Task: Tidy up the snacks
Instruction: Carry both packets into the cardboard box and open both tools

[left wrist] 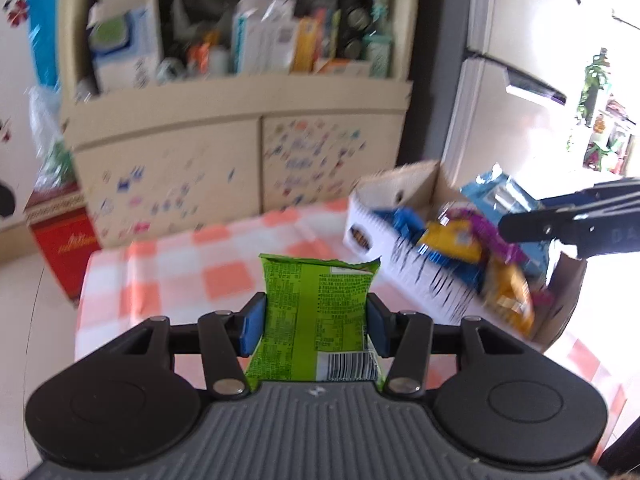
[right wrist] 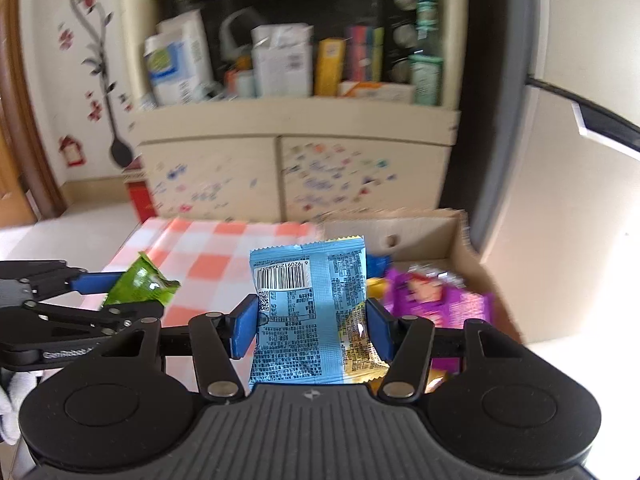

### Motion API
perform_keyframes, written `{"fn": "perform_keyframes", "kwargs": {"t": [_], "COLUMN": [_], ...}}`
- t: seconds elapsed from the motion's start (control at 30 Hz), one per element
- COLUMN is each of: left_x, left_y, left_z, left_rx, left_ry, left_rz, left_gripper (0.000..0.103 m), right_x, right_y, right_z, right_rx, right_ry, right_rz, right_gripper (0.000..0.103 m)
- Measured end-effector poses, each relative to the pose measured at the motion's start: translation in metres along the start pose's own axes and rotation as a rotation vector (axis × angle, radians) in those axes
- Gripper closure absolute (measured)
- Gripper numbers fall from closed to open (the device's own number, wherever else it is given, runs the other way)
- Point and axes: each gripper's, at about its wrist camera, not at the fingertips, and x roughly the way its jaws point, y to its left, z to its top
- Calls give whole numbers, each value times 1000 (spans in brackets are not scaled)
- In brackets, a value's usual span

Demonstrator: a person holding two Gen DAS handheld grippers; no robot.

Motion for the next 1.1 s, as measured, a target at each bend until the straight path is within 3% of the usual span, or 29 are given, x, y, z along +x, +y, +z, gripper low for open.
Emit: {"fn": "perform_keyframes", "kwargs": {"t": [0.27,0.53,1.1], "left_x": [16,50,140], "left_y": [-34,-62,-119], "left_z": [48,82,120], "left_rx": [11,16,132], "left_ry": [-46,-50,25], "left_rz": [-68,-106,-90], "left_gripper": [52,52,51], "right_x": [-20,-25,-4], "right_y": [-51,-77,-78], "right_z": [3,-3,-8], "right_rx": [156,304,330], "right_ry": [-70,-70,47], "right_rz": [-86,-159,-163], "right_gripper": [40,40,39]}}
